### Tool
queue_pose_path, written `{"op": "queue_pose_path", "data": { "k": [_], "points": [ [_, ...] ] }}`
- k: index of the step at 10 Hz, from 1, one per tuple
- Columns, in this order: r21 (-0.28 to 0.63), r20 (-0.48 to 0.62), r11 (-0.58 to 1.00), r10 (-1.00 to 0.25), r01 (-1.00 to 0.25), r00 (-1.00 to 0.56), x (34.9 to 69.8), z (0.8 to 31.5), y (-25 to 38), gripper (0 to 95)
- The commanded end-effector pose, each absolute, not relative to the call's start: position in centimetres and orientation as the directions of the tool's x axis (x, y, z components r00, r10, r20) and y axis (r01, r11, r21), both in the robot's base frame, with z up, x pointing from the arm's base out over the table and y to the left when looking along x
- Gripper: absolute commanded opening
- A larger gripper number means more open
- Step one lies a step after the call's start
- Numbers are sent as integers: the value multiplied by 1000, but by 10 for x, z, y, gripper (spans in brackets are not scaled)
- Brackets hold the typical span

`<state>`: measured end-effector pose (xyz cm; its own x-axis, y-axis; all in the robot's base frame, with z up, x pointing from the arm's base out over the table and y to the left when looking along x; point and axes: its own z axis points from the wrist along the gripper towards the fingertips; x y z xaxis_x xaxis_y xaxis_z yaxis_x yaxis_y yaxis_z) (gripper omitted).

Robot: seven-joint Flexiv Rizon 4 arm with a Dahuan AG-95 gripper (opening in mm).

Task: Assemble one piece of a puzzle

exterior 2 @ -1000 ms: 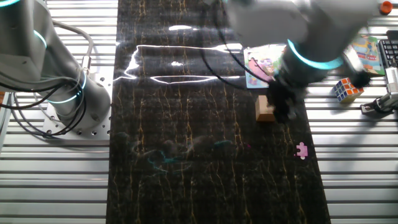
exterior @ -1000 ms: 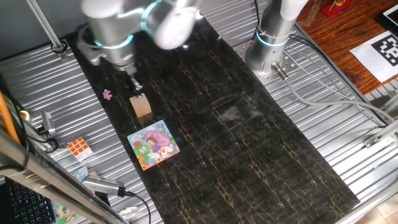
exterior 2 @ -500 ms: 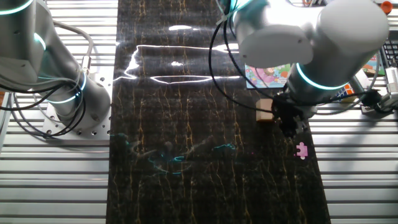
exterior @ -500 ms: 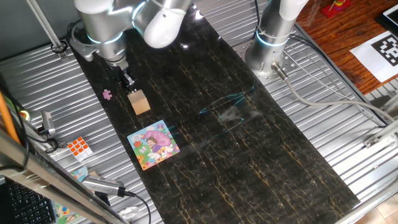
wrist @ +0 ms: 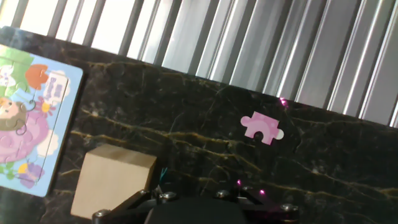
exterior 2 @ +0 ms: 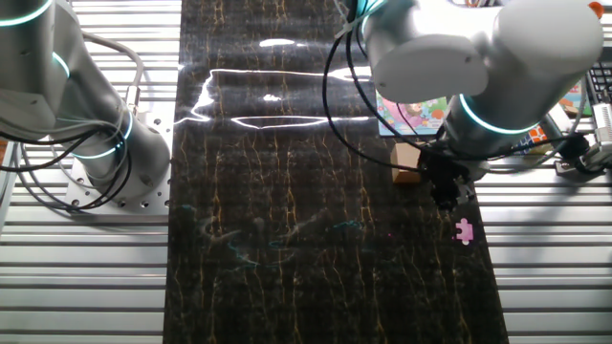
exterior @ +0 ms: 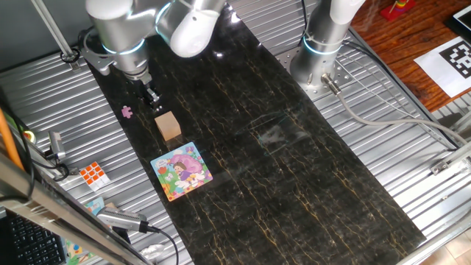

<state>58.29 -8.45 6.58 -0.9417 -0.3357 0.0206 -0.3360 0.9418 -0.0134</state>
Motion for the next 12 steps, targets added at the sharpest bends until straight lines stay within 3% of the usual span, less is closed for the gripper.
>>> {"op": "queue_pose_path", "data": {
  "k": [1,3,4,10,11,12],
  "points": [
    [6,43,947,-321,-321,-946,585,66,-84,380],
    [1,64,954,-298,-299,-952,585,66,-84,380],
    [-8,70,961,-274,-276,-959,585,66,-84,570],
    [-39,73,978,-200,-203,-977,585,66,-84,570],
    [-40,72,979,-198,-202,-977,585,66,-84,380],
    [-44,72,979,-195,-199,-978,585,66,-84,380]
  ]
}}
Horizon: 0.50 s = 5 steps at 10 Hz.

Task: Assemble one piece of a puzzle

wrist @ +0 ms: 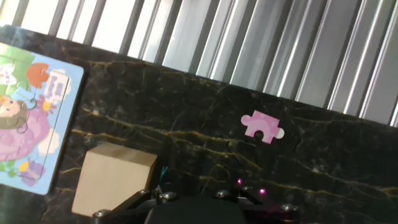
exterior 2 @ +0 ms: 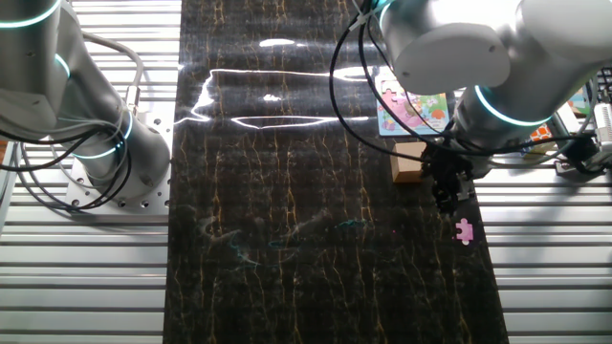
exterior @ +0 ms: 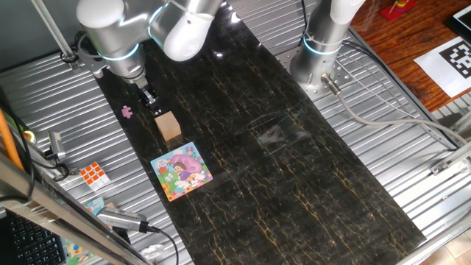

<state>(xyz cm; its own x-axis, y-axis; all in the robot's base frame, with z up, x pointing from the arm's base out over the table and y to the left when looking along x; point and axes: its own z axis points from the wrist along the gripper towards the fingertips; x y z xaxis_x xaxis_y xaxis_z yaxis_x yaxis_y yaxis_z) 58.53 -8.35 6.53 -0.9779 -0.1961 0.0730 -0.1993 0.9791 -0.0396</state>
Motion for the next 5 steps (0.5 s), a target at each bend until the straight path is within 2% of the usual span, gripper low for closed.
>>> {"op": "queue_pose_path", "data": {
  "k": [1,3,4,5],
  "points": [
    [-54,63,977,-205,-208,-977,585,66,-84,380],
    [-52,50,968,-242,-244,-969,585,66,-84,380],
    [-50,27,964,-261,-262,-965,588,64,-89,570],
    [-47,18,963,-267,-267,-964,591,63,-94,570]
  ]
}}
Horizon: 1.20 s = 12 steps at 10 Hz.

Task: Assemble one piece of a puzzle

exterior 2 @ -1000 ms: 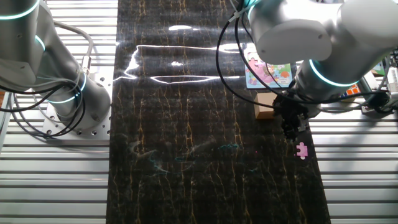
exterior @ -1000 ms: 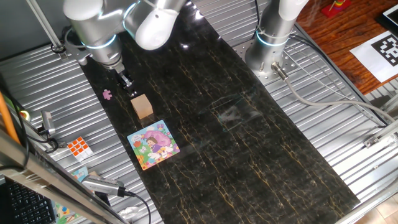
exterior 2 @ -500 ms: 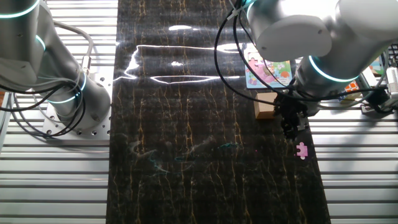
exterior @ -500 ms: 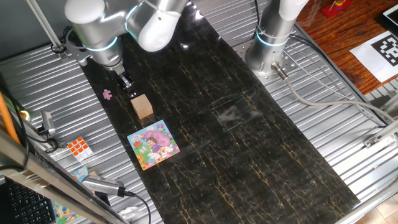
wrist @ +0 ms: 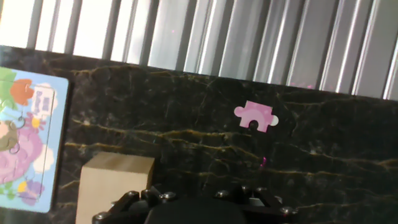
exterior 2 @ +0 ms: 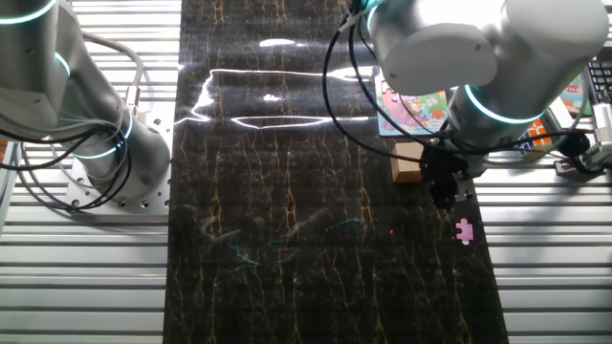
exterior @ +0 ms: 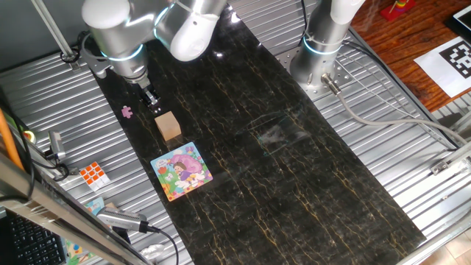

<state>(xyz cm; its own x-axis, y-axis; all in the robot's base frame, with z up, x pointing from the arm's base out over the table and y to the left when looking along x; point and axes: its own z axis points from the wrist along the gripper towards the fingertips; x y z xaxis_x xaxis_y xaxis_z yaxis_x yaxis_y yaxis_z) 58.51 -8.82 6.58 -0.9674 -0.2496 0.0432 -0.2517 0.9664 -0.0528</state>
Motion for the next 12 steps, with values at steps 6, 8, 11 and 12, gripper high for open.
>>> {"op": "queue_pose_path", "data": {
  "k": [6,8,11,12],
  "points": [
    [-39,3,965,-261,-261,-965,630,43,-142,570],
    [-33,-8,967,-252,-252,-968,640,32,-146,570],
    [-26,-9,970,-242,-241,-970,652,23,-146,570],
    [-24,-6,972,-235,-234,-972,654,21,-145,570]
  ]
}}
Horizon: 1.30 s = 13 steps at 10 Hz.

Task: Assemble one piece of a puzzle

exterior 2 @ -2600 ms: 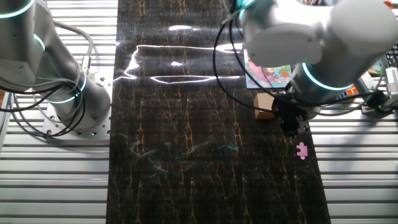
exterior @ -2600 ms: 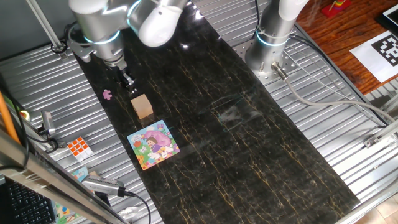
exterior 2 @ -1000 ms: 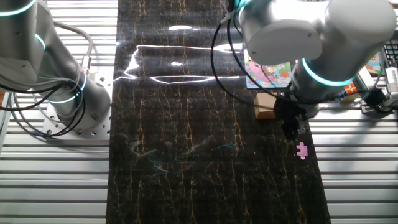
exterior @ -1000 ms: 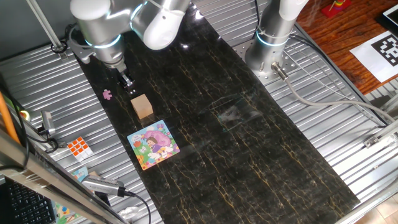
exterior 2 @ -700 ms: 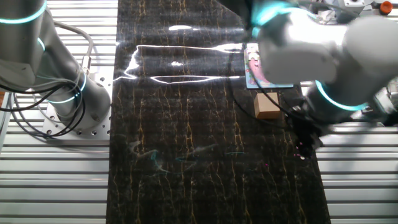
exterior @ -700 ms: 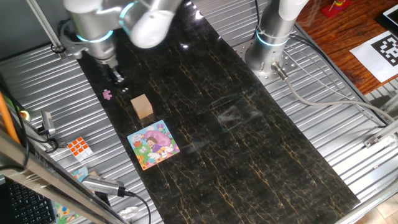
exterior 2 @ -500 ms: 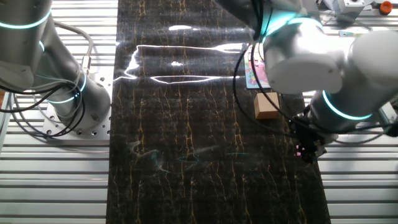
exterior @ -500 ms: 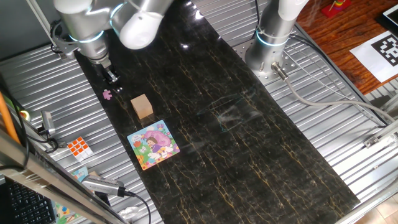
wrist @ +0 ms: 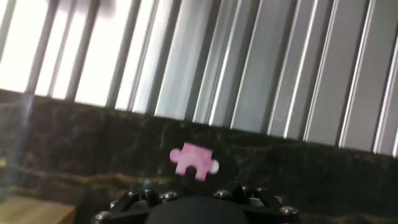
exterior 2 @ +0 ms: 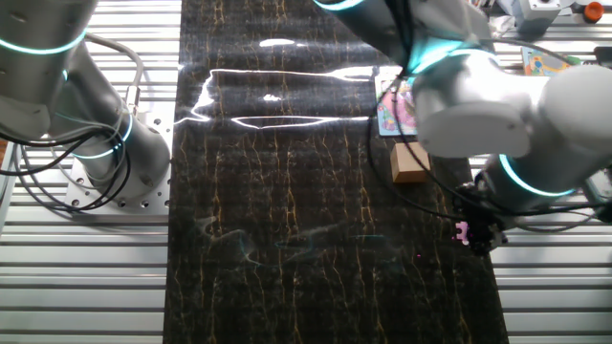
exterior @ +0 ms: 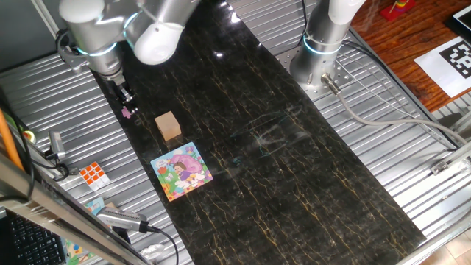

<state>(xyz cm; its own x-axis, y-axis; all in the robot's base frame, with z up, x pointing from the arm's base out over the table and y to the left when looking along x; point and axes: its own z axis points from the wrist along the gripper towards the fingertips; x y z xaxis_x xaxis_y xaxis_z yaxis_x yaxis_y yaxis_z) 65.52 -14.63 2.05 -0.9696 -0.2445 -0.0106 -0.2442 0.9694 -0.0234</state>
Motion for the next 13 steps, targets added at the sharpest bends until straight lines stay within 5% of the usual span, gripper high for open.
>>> {"op": "queue_pose_path", "data": {
  "k": [1,13],
  "points": [
    [-19,-5,975,-222,-222,-975,656,18,-144,570],
    [-1,15,991,-131,-131,-991,664,5,-140,570]
  ]
}}
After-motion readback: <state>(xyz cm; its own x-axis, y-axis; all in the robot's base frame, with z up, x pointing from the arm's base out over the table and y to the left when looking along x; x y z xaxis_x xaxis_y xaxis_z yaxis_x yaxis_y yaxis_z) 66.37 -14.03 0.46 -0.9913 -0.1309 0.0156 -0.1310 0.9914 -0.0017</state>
